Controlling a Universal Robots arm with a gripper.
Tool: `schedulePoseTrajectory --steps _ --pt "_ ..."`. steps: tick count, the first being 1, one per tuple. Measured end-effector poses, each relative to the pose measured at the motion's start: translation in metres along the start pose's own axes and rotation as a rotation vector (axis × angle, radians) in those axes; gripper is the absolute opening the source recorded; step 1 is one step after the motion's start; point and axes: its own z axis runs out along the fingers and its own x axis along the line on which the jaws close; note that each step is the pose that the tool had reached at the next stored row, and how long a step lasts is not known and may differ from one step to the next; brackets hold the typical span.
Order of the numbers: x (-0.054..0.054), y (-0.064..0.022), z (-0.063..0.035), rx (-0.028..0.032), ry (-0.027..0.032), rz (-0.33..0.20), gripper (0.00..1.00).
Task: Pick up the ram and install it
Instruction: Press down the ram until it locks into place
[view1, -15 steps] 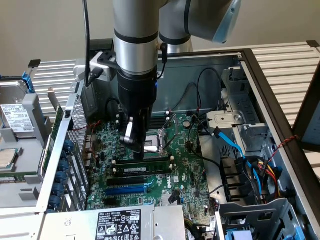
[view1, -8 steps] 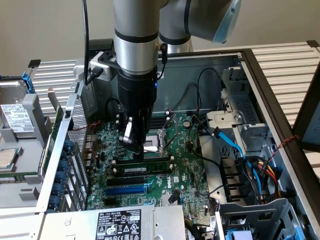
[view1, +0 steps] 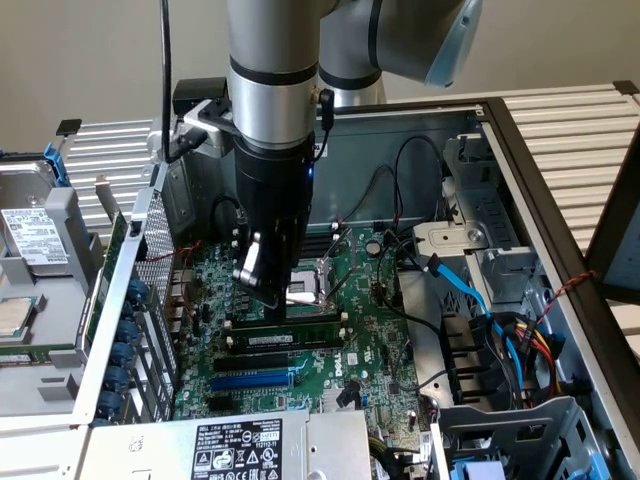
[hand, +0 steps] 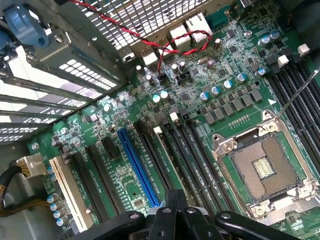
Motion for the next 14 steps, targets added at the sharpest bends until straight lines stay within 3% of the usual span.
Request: schedulePoseTrajectory --steps 7,10,14 --pt "0.0 0.0 0.0 -0.0133 0.0024 0.076 0.11" --pt "-0.0002 -0.0004 0.0 -0.015 0.0036 0.096 0.11" --pt "-0.0004 -0.0006 0.0001 -0.015 0.01 0.132 0.11"
